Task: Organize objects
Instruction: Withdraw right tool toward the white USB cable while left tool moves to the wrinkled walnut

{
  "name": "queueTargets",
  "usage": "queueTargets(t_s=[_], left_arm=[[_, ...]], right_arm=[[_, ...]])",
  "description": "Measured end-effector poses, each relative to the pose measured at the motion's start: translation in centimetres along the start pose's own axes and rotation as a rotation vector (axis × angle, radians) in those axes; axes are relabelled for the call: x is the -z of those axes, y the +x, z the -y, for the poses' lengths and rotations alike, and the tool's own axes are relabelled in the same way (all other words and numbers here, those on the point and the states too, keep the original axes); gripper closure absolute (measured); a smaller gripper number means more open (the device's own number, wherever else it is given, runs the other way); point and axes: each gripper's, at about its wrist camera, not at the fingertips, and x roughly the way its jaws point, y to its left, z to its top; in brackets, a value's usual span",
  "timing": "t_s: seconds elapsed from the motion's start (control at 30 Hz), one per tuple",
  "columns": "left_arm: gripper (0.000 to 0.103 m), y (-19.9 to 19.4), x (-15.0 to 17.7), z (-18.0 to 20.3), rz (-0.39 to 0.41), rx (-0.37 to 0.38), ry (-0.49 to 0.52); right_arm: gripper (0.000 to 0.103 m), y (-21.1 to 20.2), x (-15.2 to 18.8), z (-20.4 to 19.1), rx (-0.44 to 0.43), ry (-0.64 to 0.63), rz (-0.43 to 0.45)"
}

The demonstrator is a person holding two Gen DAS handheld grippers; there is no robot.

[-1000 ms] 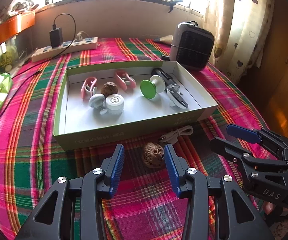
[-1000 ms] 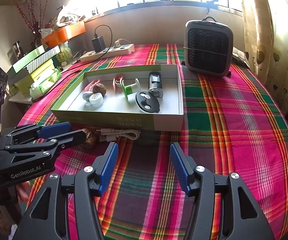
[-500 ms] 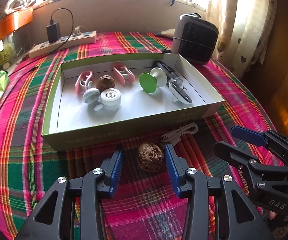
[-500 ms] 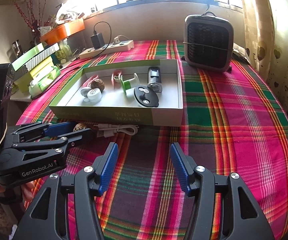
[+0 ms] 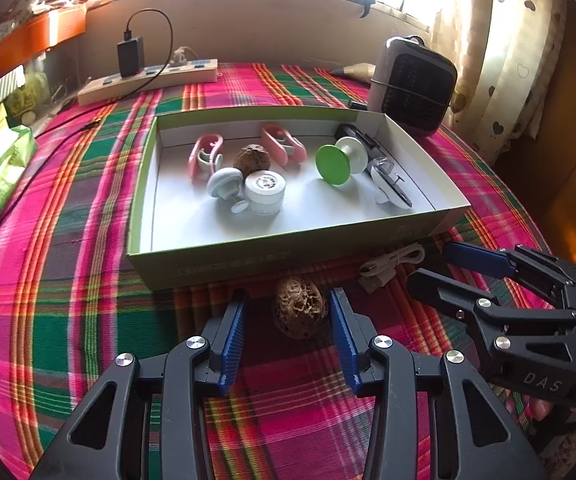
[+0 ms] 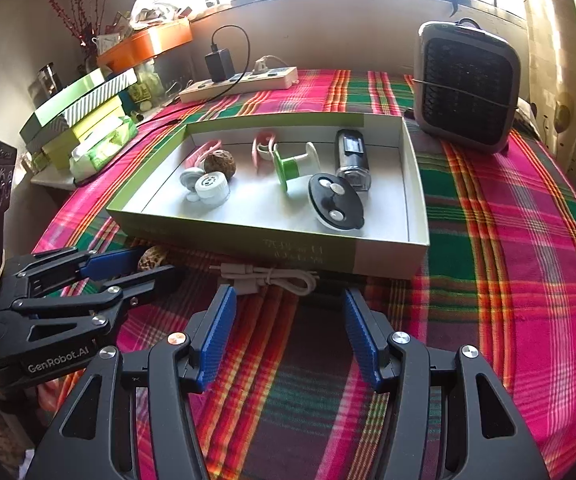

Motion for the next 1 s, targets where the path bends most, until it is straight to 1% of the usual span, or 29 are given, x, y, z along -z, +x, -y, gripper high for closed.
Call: queueTargets(t_s=[0.17,0.23,0.3,0.37,0.57,0.73,0.87,0.9,0.93,1.0], left_arm=[[0.064,-0.2,0.2,-1.1,0.006,-0.005,-0.02],[0.064,-0.3,0.2,-1.4,0.009,-0.005,-0.023],[0.064,-0.5,0.2,-1.8,0.01,-0.004,-0.024],[0.064,-0.6,0.4,-2.2,0.012,-0.004,-0.03],[0.064,-1.0,0.5,-3.9,0.02,-0.007,-0.062],[0.064,-0.8,0.5,-4.4,0.018,0.001,-0.064],[0.064,-0.8,0.5,-4.4,0.02,0.006,-0.059],[0.064,-0.8,0.5,-4.4,0.021,0.008,-0.059],[0.064,-0.8,0.5,-4.5,0.021,0.011,-0.059],[0.064,-0.8,0.5,-4.6,0.022,0.016,-0.059]], right_arm=[[0.047,0.3,-0.2,-0.4,0.017,0.034,0.0],[0.047,0.2,-0.2,-0.8,0.029,0.059,0.016],[0.047,-0.1,-0.2,-1.4,0.052,0.072,0.045],[0.047,0.0,-0.3,-2.0,0.089,0.078,0.053],[0.047,0.9,-0.8,-2.4,0.131,0.131,0.033],[0.047,1.5,-0.9,-3.1,0.149,0.134,0.026],[0.047,1.6,-1.0,-3.7,0.196,0.136,0.031],[0.046,1.7,-1.0,-3.8,0.207,0.133,0.031],[0.043,1.7,-1.1,-4.0,0.222,0.129,0.029],[0.039,1.7,-1.0,-4.1,0.255,0.131,0.026]])
